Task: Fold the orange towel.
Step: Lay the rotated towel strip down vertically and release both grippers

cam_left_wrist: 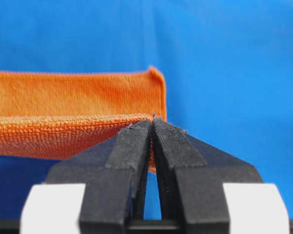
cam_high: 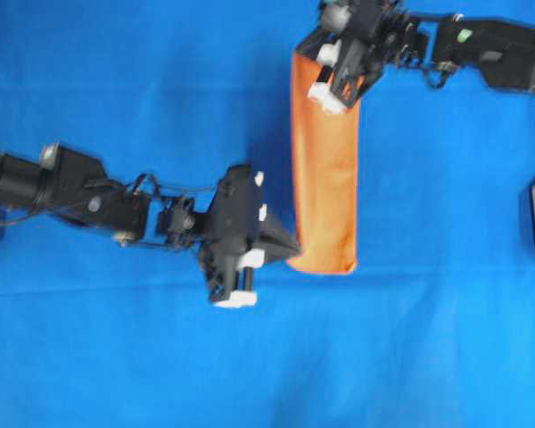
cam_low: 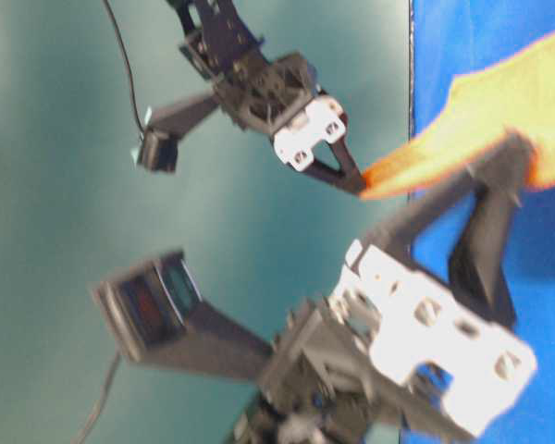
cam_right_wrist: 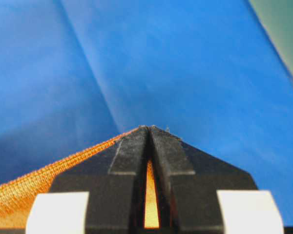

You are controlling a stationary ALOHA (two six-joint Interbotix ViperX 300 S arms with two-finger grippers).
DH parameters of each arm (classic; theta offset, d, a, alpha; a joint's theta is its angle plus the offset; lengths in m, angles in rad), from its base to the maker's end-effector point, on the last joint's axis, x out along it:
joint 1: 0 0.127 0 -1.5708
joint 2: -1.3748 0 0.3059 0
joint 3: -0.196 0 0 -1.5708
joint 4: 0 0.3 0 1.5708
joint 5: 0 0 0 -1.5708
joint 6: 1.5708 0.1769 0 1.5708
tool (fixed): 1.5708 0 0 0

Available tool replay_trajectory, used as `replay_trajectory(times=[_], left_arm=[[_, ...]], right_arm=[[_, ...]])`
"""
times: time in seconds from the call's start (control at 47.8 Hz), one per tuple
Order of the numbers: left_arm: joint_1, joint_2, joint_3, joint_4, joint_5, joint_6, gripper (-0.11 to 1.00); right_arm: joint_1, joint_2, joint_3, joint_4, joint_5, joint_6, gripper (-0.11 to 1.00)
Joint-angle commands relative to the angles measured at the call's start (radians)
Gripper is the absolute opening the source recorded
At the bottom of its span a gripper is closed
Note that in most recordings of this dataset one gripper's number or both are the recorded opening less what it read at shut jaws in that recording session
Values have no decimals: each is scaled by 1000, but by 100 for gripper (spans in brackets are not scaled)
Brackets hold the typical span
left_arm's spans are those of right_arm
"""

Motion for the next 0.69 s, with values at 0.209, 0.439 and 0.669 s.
replay_trajectory(times=[0.209, 0.439, 0.669], left_arm=[[-23, -38, 25, 0, -20, -6, 1], [-14, -31, 21, -2, -20, -5, 16], [-6, -32, 18, 0, -18, 8, 44]], right_arm=[[-2, -9, -37, -6, -8, -2, 2], [9, 3, -35, -14, -21, -2, 3], [20, 2, -32, -38, -20, -2, 41]])
